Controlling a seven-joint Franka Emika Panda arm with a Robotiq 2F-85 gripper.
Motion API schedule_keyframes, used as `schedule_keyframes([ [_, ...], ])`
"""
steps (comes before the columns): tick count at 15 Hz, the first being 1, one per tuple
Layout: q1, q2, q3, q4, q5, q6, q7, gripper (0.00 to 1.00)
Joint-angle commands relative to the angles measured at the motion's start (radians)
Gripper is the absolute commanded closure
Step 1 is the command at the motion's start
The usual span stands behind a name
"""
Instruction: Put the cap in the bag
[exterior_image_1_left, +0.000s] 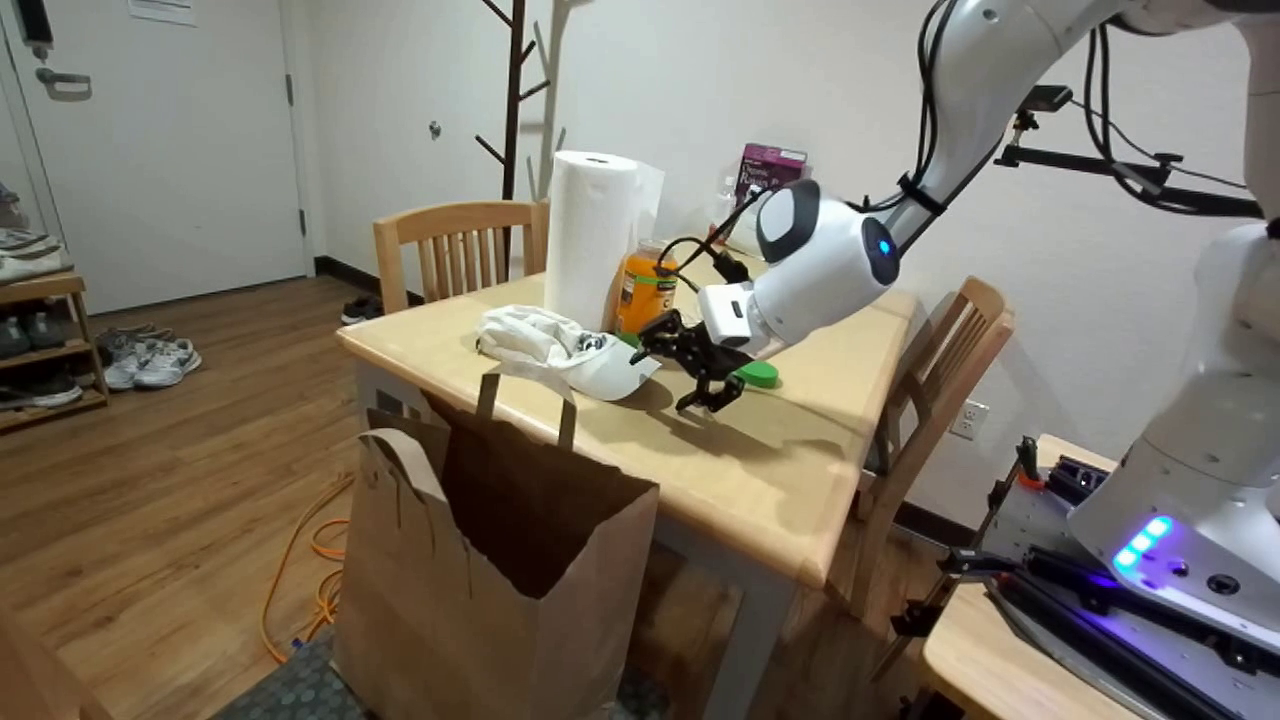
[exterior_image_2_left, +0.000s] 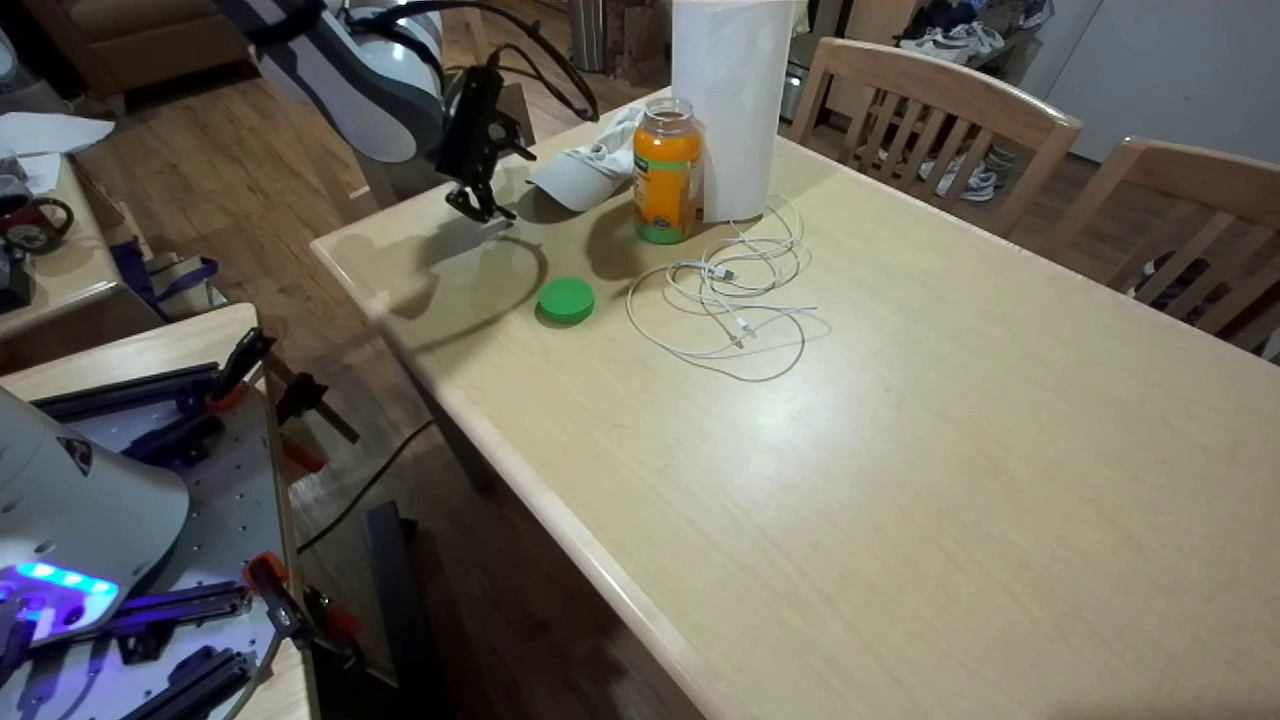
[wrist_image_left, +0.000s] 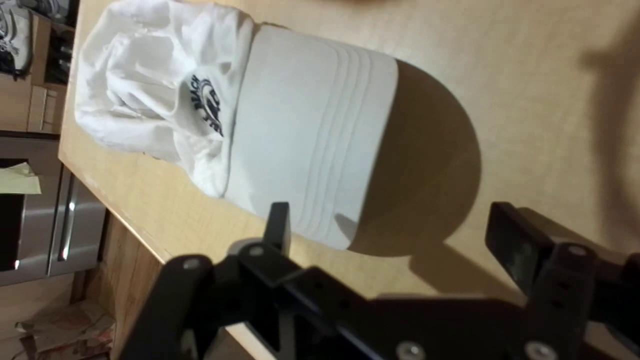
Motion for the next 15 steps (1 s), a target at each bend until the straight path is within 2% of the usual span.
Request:
schedule_keyframes([
  [1,-0.011,-0.001,0.004,0.021,-0.067,-0.059,0.049,0.00],
  [4,-0.018,0.003,0.006,0.038,-0.089,-0.080,0.075,0.00],
  [5,-0.021,0.009,0.008,0.044,-0.093,-0.077,0.086,0.25],
  [6,-0.023,0.011,0.010,0.046,-0.100,-0.076,0.100,0.26],
  [15,-0.025,0.000,0.008,0.041,-0.124,-0.064,0.170,0.86],
])
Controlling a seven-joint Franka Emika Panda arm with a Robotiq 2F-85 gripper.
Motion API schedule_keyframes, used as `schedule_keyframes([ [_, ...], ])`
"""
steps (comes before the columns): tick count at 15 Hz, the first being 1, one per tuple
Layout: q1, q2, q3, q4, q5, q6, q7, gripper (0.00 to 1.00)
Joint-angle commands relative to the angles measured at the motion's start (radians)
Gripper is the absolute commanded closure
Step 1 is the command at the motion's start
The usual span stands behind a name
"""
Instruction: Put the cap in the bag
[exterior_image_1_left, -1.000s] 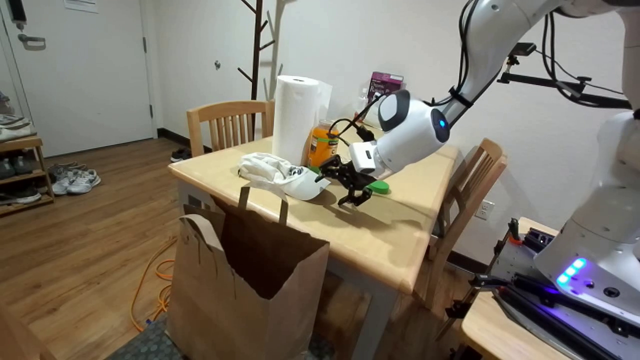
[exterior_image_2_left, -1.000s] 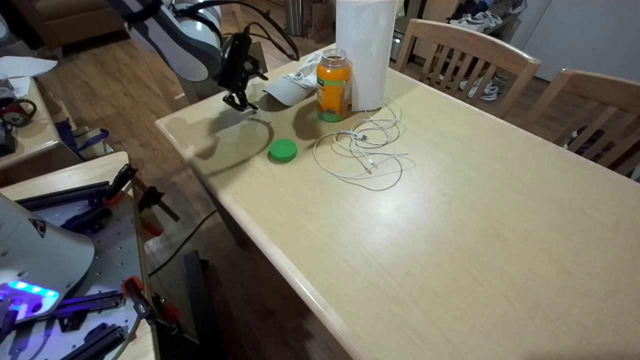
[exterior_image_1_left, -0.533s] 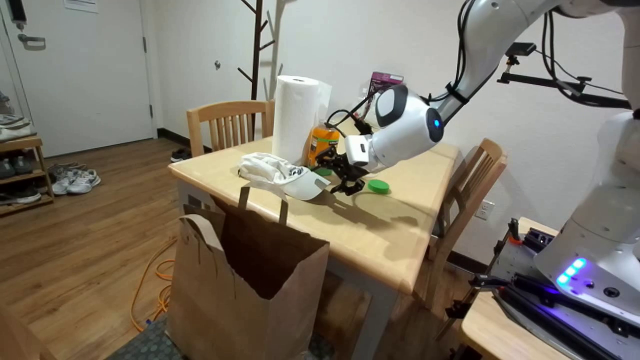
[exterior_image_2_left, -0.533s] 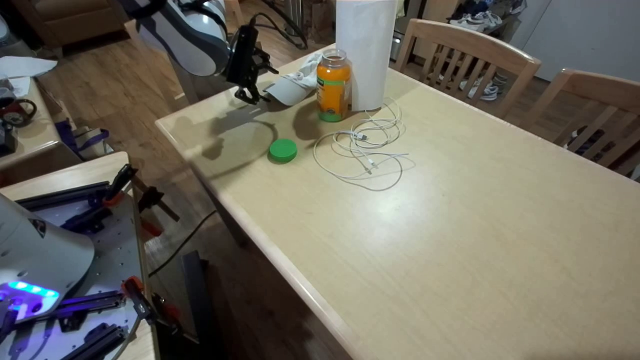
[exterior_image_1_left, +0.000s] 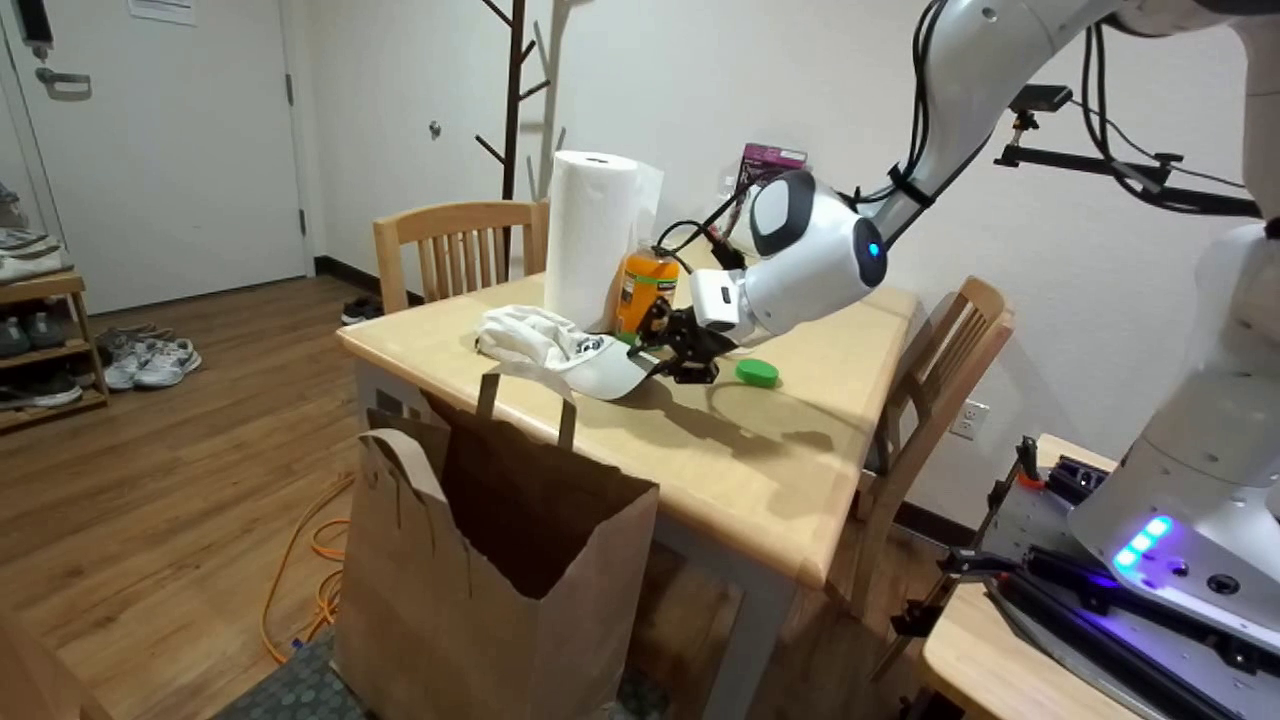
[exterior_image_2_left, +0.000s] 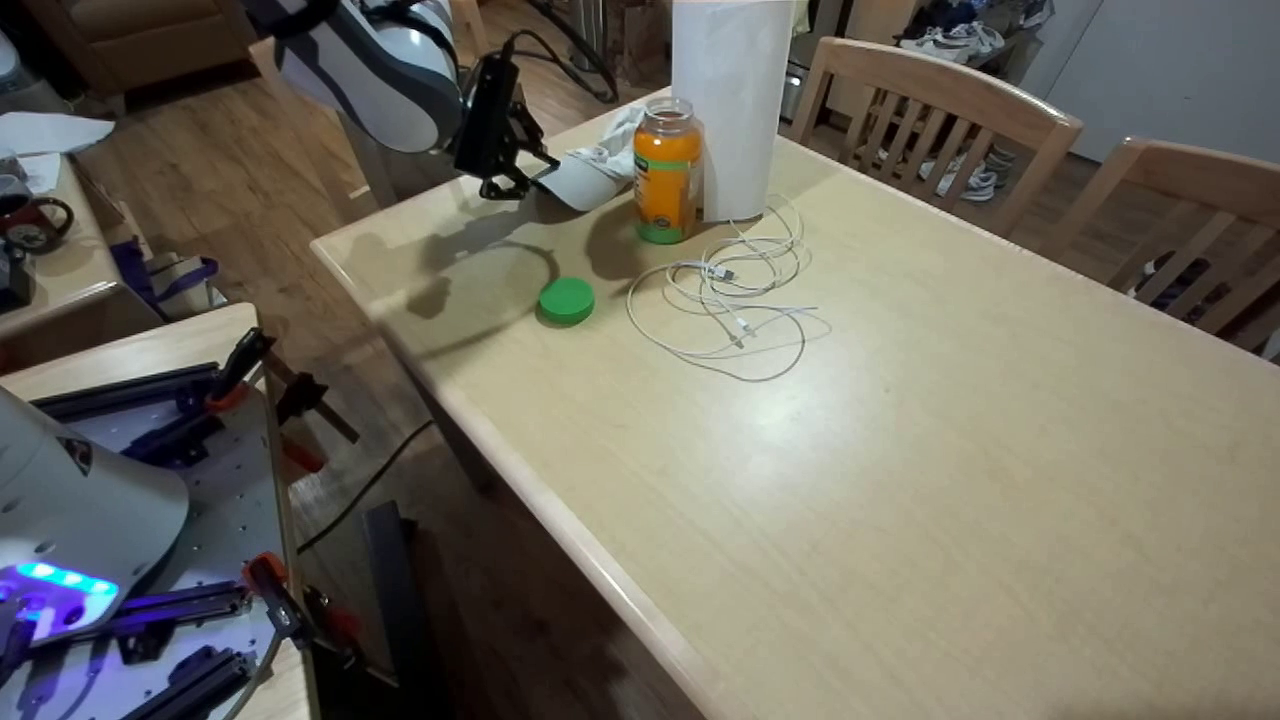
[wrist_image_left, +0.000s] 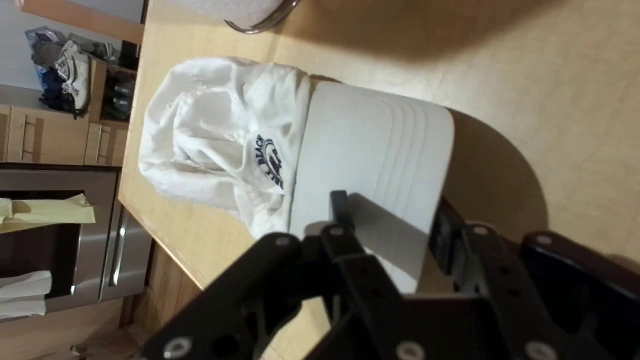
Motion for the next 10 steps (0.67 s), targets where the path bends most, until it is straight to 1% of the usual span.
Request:
schedule_keyframes([
  [1,-0.012,-0.014,0.012,0.005,-0.036,-0.001,0.054,0.90],
  [3,-0.009,-0.035,0.012,0.005,-0.033,0.000,0.059,0.93],
  [4,-0.009,-0.042,0.012,0.006,-0.032,0.002,0.060,0.91],
  [6,-0.006,-0.057,0.009,0.009,-0.016,0.018,0.043,0.94],
  [7,-0.005,-0.069,0.011,0.014,-0.018,0.032,0.038,0.92],
  [8,-0.003,-0.081,0.016,0.022,-0.026,0.037,0.039,0.95],
  [9,0.000,-0.093,0.023,0.036,-0.037,0.045,0.039,0.96],
  [10,0.003,-0.102,0.030,0.049,-0.042,0.054,0.032,0.94],
])
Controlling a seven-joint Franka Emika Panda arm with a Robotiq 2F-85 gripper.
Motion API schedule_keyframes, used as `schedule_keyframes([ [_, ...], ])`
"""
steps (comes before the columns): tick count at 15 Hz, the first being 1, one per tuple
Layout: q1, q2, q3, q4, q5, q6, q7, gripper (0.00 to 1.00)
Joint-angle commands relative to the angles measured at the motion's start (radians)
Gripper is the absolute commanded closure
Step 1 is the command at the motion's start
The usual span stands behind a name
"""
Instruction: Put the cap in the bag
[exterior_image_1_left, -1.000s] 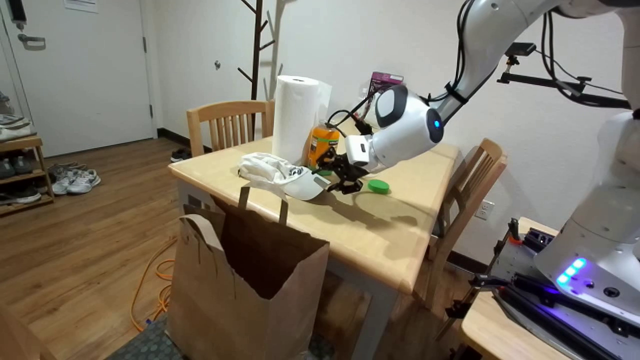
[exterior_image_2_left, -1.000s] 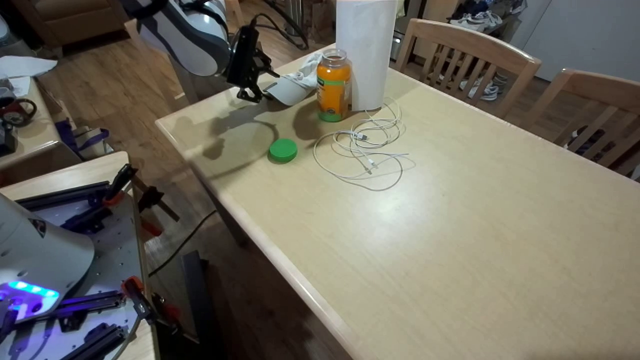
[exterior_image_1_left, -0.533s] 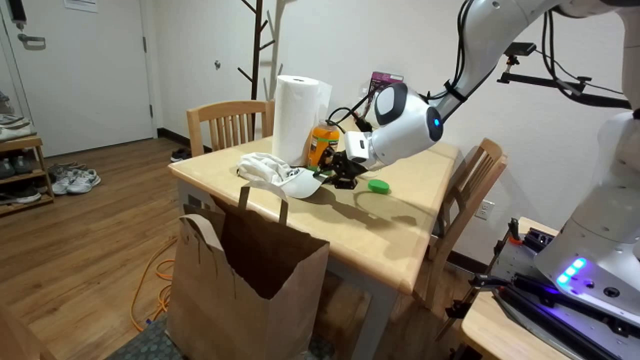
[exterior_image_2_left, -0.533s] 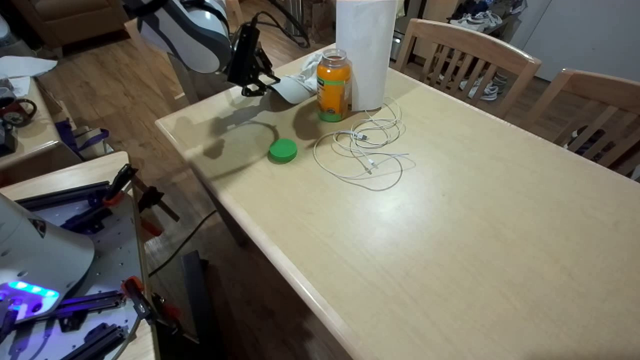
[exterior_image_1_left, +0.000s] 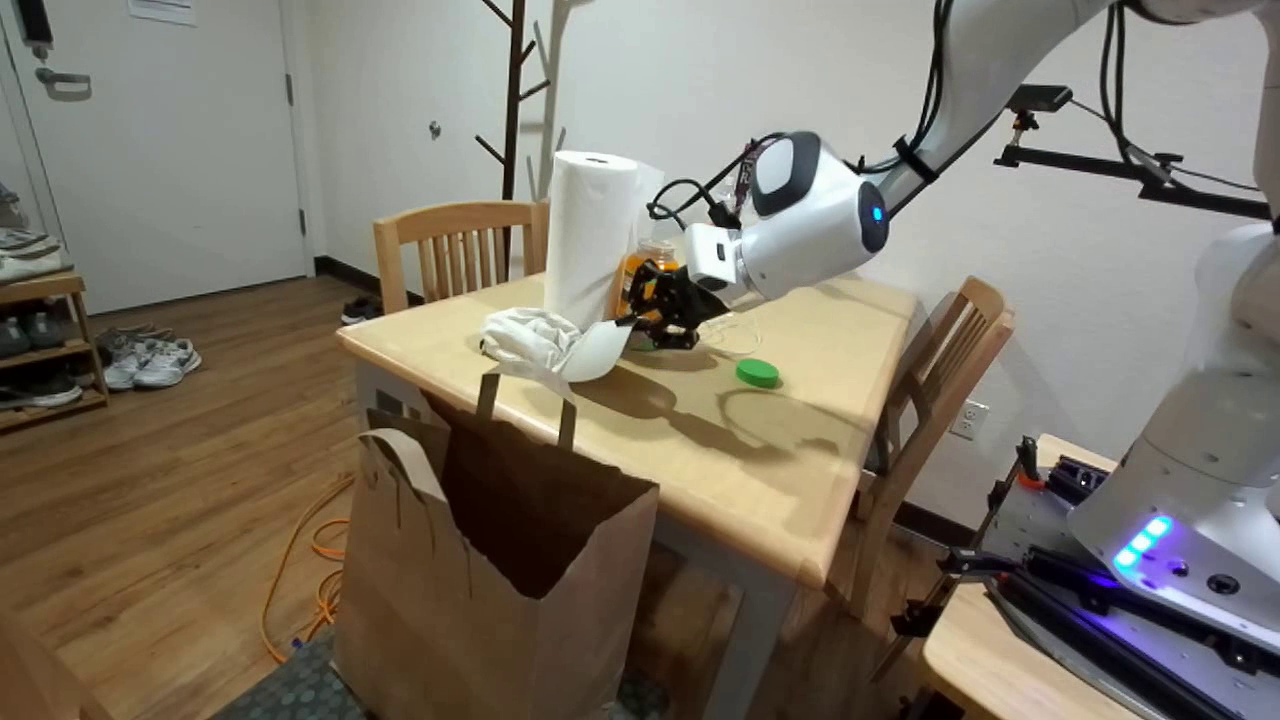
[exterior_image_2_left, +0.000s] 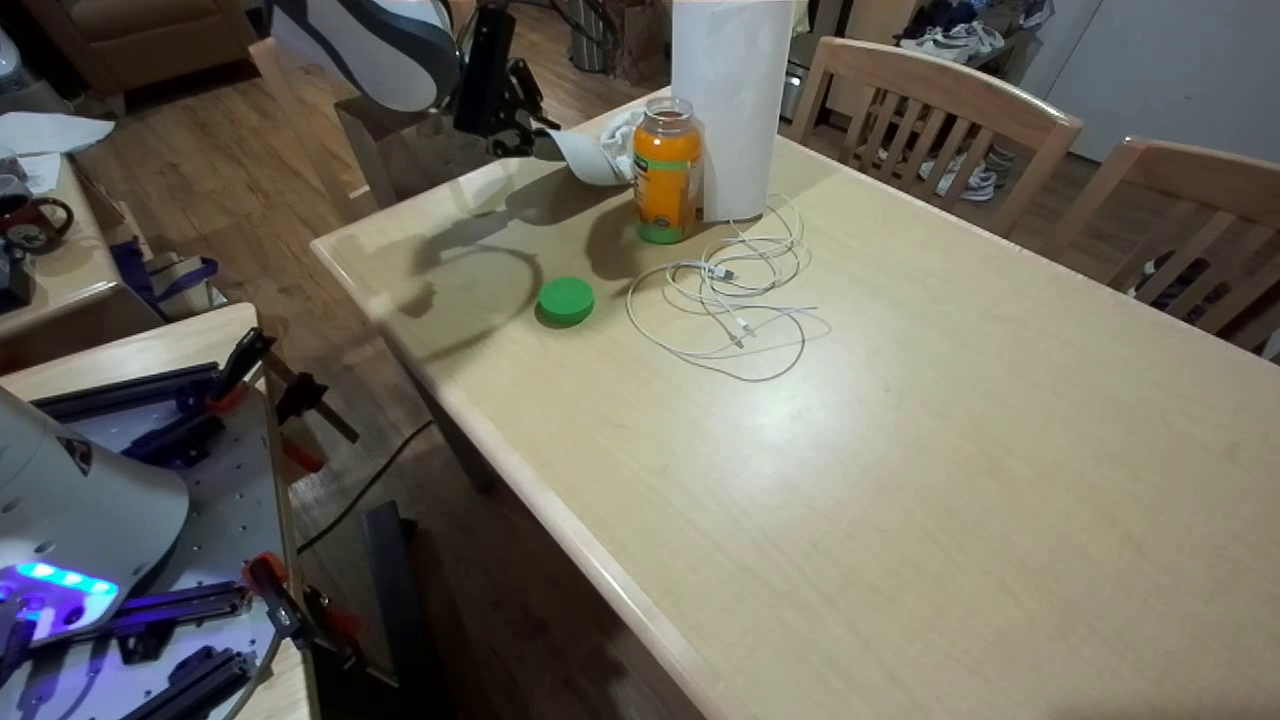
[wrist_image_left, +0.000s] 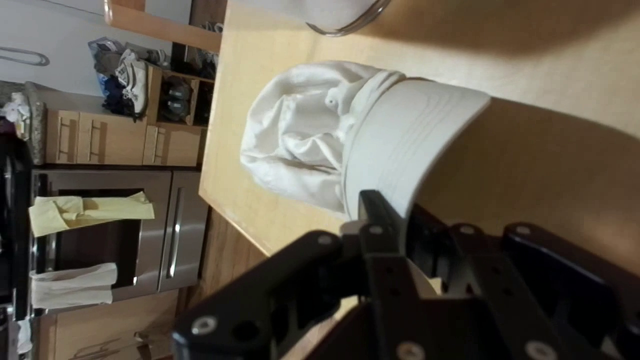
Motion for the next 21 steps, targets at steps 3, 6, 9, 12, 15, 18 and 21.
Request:
schedule_keyframes([
  [3,0.020,-0.057,0.049,0.072,-0.083,0.052,-0.010,0.94],
  [6,0.042,-0.077,0.079,0.133,-0.145,0.059,-0.024,0.94],
  [9,0.053,-0.068,0.086,0.145,-0.133,0.035,-0.006,0.93],
  [12,0.058,-0.080,0.089,0.148,-0.138,0.034,-0.003,0.93],
  [15,0.068,-0.095,0.088,0.149,-0.147,0.018,-0.025,0.94],
  [18,0.085,-0.105,0.089,0.166,-0.151,0.007,-0.063,0.94],
  [21,0.105,-0.113,0.091,0.192,-0.150,0.003,-0.111,0.94],
])
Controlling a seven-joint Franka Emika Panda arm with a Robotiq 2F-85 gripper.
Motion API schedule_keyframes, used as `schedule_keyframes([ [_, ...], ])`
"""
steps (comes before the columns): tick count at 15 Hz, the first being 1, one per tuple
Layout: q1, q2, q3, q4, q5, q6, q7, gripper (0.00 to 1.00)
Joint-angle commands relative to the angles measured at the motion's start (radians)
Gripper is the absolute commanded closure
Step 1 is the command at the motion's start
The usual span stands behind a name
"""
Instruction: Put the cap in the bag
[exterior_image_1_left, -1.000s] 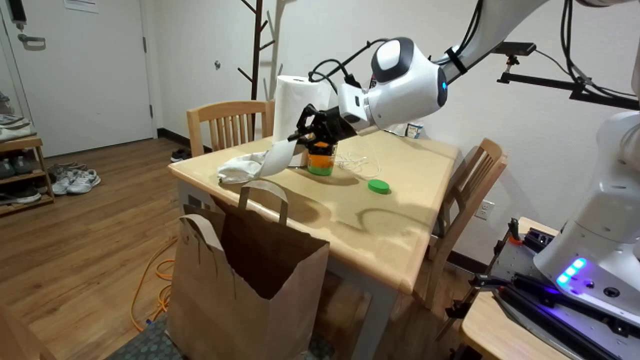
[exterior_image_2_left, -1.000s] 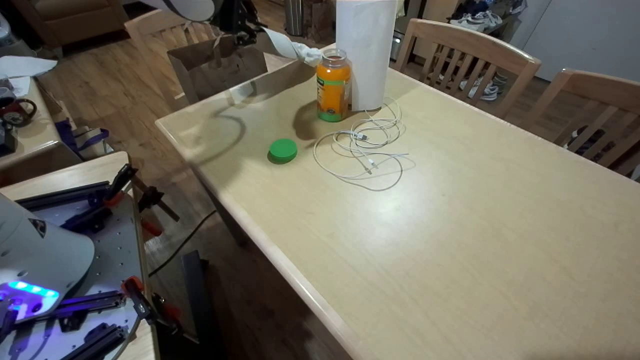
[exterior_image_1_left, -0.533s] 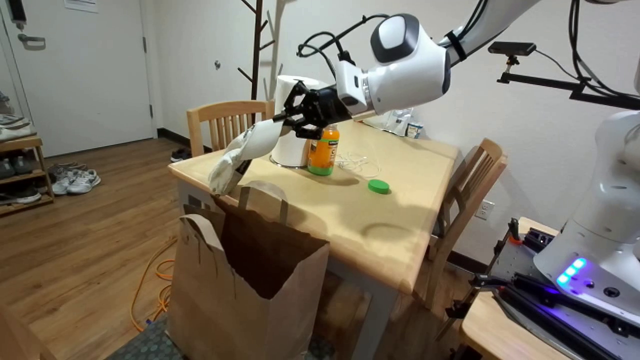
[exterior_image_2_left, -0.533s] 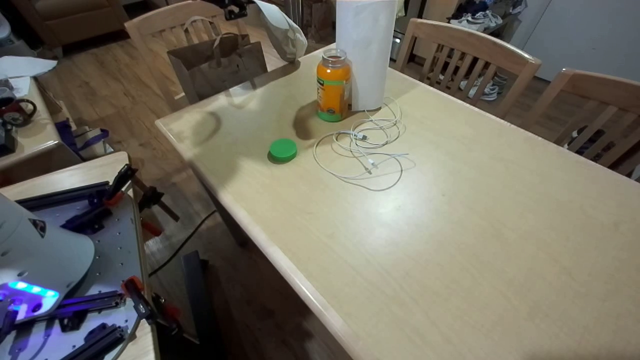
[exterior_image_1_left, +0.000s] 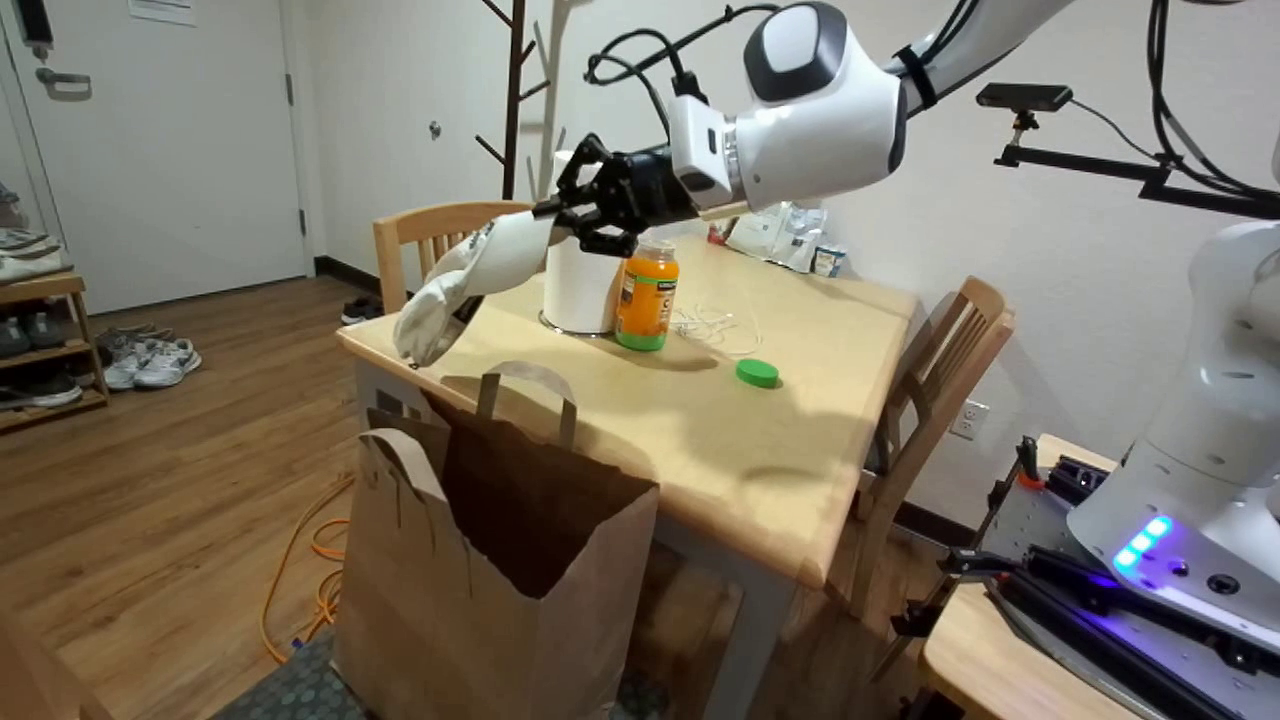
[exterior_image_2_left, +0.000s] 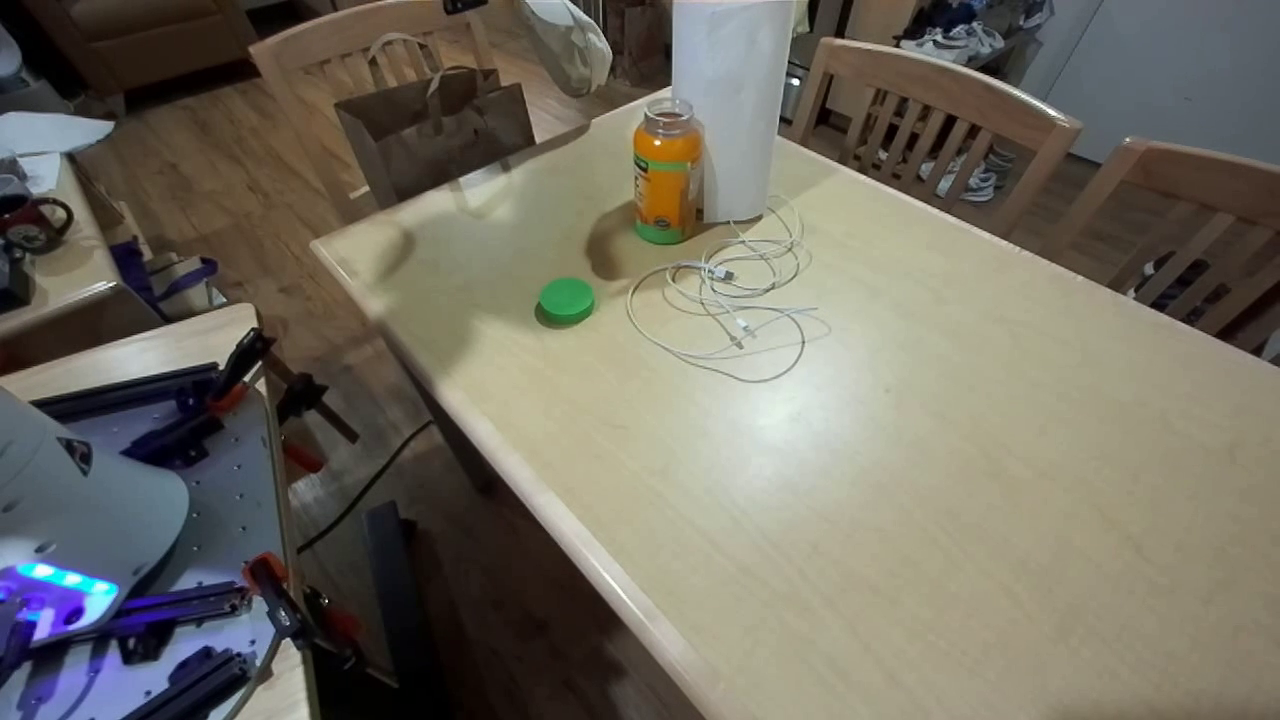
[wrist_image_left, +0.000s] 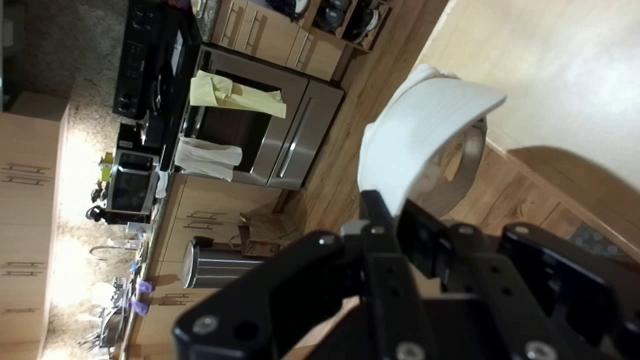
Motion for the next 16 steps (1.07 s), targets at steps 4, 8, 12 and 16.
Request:
schedule_keyframes([
  [4,0.056,-0.033,0.001,0.053,0.005,0.001,-0.135,0.94],
  [8,0.104,-0.039,0.004,0.080,0.026,0.013,-0.225,0.94],
  [12,0.104,-0.052,0.027,0.057,0.257,0.098,-0.484,0.94],
  [16,0.137,-0.093,-0.026,-0.053,0.609,0.216,-0.794,0.94],
])
